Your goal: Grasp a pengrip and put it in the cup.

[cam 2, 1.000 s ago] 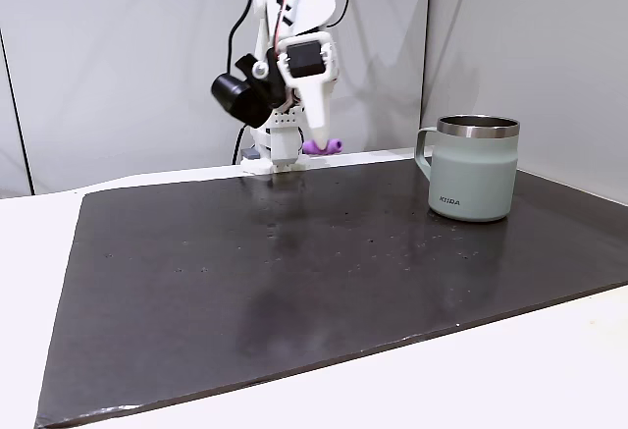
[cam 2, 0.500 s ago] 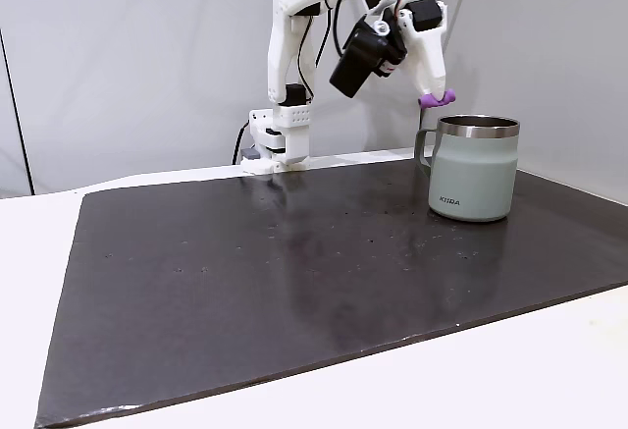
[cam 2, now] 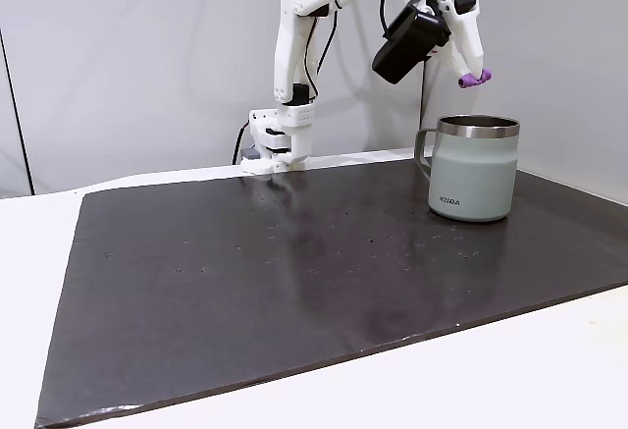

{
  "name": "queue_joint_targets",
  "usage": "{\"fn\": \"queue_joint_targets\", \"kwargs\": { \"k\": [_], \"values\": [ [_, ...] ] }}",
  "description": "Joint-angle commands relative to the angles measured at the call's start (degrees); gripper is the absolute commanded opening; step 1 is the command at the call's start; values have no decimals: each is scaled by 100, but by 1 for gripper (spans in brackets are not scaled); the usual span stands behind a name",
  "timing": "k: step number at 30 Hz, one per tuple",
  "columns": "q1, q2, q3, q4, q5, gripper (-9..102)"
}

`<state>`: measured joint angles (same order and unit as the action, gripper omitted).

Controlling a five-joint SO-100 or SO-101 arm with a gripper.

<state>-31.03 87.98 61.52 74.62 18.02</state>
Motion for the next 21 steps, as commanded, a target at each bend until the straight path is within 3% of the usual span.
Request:
{"fn": "queue_joint_targets", "kwargs": {
  "k": [1, 4, 7, 21],
  "values": [
    [79, 62, -360, -9, -35, 3],
    [141, 62, -352, 18, -44, 20],
    [185, 53, -352, 26, -35, 29],
    [255, 53, -369, 88, -88, 29]
  ]
}}
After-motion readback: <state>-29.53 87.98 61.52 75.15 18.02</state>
